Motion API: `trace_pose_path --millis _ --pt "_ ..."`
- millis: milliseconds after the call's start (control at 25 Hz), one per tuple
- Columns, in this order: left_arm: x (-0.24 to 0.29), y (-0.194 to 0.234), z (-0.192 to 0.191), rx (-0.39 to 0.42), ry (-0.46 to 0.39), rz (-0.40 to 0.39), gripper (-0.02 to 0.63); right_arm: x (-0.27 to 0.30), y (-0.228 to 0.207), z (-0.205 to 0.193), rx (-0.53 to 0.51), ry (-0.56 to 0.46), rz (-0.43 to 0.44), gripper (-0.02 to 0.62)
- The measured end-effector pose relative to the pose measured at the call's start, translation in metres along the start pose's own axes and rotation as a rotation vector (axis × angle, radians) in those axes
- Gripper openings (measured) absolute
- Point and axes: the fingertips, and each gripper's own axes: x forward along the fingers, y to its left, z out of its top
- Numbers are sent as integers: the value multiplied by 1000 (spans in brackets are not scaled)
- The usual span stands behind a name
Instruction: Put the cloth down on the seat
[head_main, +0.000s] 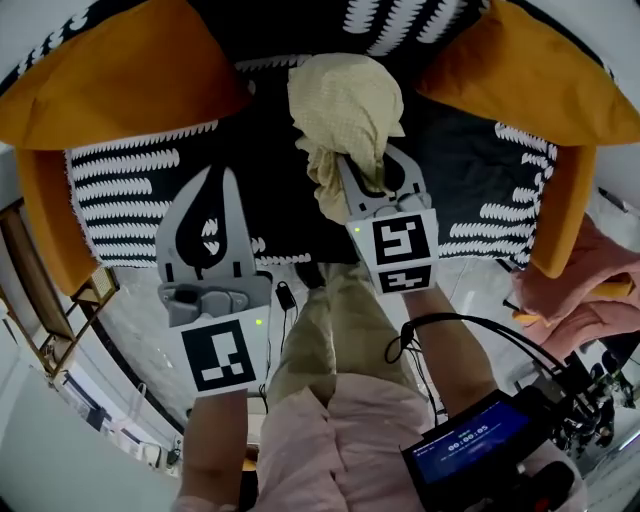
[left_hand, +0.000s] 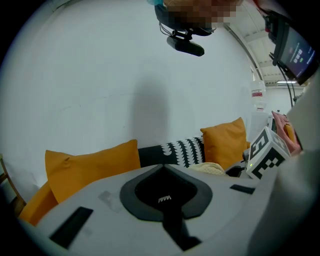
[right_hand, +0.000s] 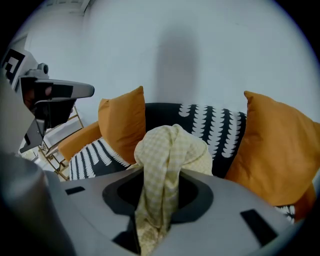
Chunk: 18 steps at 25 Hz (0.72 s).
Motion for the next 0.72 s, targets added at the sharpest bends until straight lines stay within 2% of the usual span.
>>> trace_pose_path --millis 120,240,320,720 --pt "2 4 -4 -5 10 3 11 9 2 -2 -12 32 10 146" --pt "1 8 -3 -7 8 9 11 15 2 -2 -27 56 20 236" --pt "0 9 -4 -7 11 12 11 16 2 -1 -35 65 24 265" --pt "-22 4 15 -6 -27 22 11 -10 12 19 -74 12 17 261"
